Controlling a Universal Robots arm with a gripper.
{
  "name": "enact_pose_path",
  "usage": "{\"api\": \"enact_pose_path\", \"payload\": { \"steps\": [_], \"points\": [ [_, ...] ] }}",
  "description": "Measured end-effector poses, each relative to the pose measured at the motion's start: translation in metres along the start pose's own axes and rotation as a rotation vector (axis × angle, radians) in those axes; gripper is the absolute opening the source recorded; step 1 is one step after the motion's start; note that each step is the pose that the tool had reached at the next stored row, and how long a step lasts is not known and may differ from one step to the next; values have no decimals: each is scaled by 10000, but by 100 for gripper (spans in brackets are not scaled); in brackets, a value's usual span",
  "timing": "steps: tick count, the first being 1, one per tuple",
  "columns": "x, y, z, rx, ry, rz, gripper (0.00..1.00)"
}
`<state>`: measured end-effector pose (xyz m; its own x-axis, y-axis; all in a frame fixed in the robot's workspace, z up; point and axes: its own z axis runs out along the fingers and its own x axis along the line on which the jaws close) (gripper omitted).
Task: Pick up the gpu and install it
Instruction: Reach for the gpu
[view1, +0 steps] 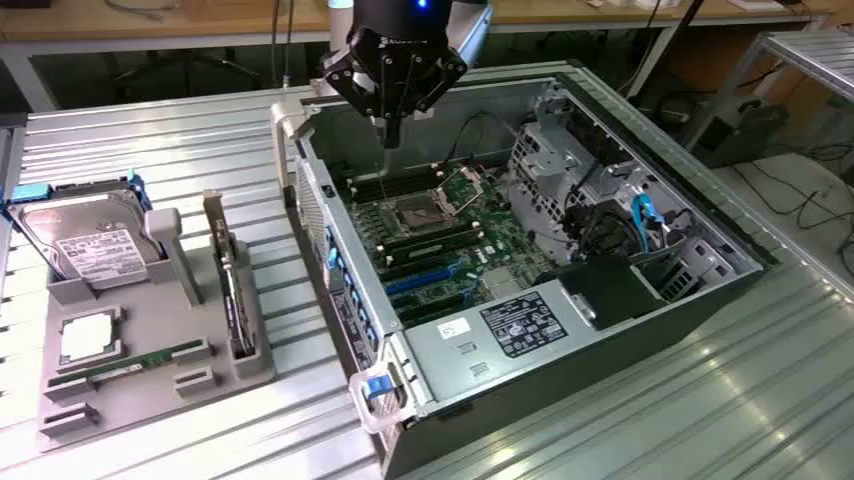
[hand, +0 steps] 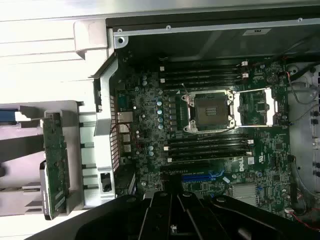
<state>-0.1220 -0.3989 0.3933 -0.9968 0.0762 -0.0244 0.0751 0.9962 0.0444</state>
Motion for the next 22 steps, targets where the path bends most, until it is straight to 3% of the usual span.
{"api": "enact_pose_path", "payload": {
  "steps": [14,22],
  "points": [
    [7,-6,-1,1,0,1,11],
    [253,-125,-12,-1,-4,0,11]
  ]
}}
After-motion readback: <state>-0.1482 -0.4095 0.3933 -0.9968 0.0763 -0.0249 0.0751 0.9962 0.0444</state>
